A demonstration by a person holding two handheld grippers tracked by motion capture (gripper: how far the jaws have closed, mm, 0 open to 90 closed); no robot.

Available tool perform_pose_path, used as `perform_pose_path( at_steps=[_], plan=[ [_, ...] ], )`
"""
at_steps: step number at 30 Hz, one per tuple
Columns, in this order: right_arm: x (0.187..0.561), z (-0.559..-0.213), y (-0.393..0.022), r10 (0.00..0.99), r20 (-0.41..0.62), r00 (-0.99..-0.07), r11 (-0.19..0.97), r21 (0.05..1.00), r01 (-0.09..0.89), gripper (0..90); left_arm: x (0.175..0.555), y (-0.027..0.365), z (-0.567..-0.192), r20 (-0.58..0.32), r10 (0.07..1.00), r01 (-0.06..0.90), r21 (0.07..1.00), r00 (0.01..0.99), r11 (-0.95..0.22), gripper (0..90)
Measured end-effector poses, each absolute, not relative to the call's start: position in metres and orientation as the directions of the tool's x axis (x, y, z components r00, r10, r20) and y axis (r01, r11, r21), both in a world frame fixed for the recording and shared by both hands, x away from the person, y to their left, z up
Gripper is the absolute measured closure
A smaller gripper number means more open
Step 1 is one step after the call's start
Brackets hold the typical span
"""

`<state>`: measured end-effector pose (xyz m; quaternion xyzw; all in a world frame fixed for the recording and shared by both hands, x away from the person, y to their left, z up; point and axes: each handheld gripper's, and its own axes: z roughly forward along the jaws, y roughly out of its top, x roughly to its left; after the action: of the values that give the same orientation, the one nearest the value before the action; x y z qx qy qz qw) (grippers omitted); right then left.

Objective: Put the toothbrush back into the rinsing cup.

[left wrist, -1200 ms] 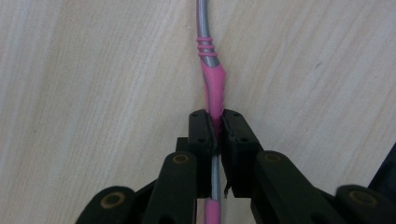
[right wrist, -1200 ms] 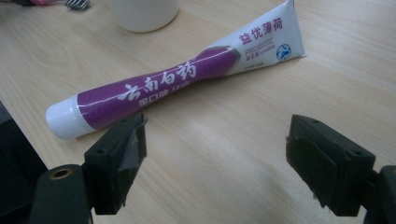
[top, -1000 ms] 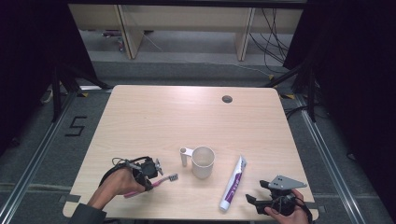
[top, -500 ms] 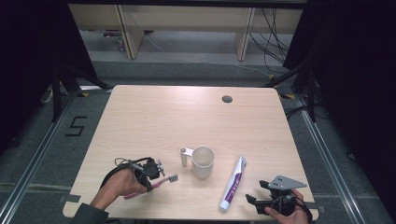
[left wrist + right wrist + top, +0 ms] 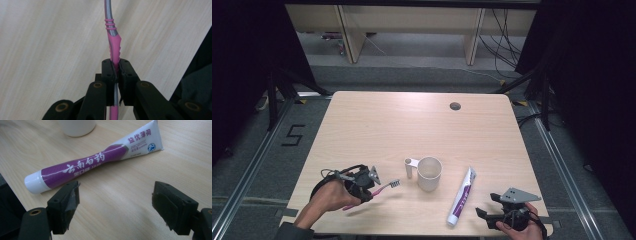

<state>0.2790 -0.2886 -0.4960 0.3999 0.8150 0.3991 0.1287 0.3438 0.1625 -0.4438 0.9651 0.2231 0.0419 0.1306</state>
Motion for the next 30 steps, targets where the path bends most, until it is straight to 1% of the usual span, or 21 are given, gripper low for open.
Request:
perform_pose_path(
  at_steps=[2,3,5,6,7,10,12,15,16,17,19,20,21,22,25,26,27,30],
  plan=[
    [0.279,-0.496,-0.289,0.756,0.104,-0.646,0.364,0.754,0.547,23.1,0.341,0.166,-0.441,0.015,0.455,0.432,0.29,0.89,-0.854,83.5],
    [0.279,-0.496,-0.288,0.756,0.114,-0.644,0.361,0.749,0.556,23.1,0.342,0.168,-0.439,0.033,0.45,0.42,0.303,0.892,-0.855,83.5],
    [0.279,-0.496,-0.289,0.758,0.107,-0.644,0.358,0.757,0.547,23.1,0.34,0.17,-0.436,0.034,0.465,0.431,0.321,0.884,-0.843,83.5],
    [0.279,-0.496,-0.288,0.759,0.108,-0.643,0.357,0.756,0.549,23.1,0.341,0.171,-0.435,0.056,0.458,0.415,0.337,0.887,-0.845,83.5],
    [0.279,-0.497,-0.288,0.755,0.125,-0.644,0.353,0.751,0.558,23.1,0.34,0.172,-0.434,0.061,0.459,0.412,0.347,0.887,-0.843,83.5],
    [0.279,-0.496,-0.289,0.76,0.104,-0.642,0.358,0.758,0.545,23.1,0.338,0.172,-0.431,0.085,0.472,0.406,0.393,0.878,-0.825,83.5],
    [0.279,-0.496,-0.289,0.764,0.123,-0.633,0.344,0.752,0.562,23.1,0.336,0.172,-0.43,0.077,0.486,0.41,0.433,0.87,-0.803,83.5],
    [0.279,-0.496,-0.289,0.762,0.122,-0.636,0.345,0.754,0.559,23.2,0.333,0.171,-0.431,0.088,0.5,0.398,0.494,0.862,-0.773,83.5],
    [0.279,-0.496,-0.289,0.761,0.124,-0.637,0.345,0.754,0.559,23.1,0.332,0.172,-0.432,0.078,0.516,0.408,0.517,0.853,-0.753,83.5],
    [0.279,-0.497,-0.289,0.757,0.117,-0.643,0.351,0.757,0.551,23.2,0.331,0.173,-0.432,0.058,0.515,0.414,0.521,0.855,-0.747,83.4],
    [0.28,-0.497,-0.29,0.753,0.106,-0.649,0.359,0.761,0.54,23.2,0.329,0.173,-0.434,0.067,0.529,0.408,0.559,0.846,-0.722,83.5],
    [0.28,-0.497,-0.289,0.751,0.123,-0.649,0.35,0.759,0.549,23.2,0.328,0.174,-0.435,0.069,0.523,0.399,0.565,0.85,-0.722,83.5],
    [0.28,-0.497,-0.289,0.754,0.12,-0.646,0.351,0.758,0.55,23.2,0.327,0.174,-0.436,0.077,0.531,0.396,0.58,0.844,-0.712,83.5],
    [0.278,-0.497,-0.288,0.763,0.144,-0.63,0.332,0.749,0.573,23.1,0.325,0.174,-0.436,0.068,0.535,0.397,0.593,0.842,-0.7,83.4],
    [0.279,-0.497,-0.289,0.761,0.144,-0.632,0.33,0.754,0.568,23.1,0.318,0.171,-0.438,0.072,0.554,0.382,0.651,0.829,-0.656,83.5],
    [0.279,-0.496,-0.289,0.762,0.143,-0.631,0.334,0.749,0.573,23.1,0.317,0.17,-0.438,0.088,0.558,0.37,0.662,0.825,-0.652,83.5],
    [0.279,-0.497,-0.29,0.761,0.131,-0.635,0.34,0.754,0.563,23.2,0.315,0.17,-0.438,0.073,0.567,0.376,0.679,0.82,-0.631,83.5],
    [0.278,-0.497,-0.289,0.761,0.147,-0.632,0.329,0.752,0.571,23.1,0.314,0.169,-0.438,0.059,0.577,0.369,0.715,0.814,-0.594,83.5]
  ],
)
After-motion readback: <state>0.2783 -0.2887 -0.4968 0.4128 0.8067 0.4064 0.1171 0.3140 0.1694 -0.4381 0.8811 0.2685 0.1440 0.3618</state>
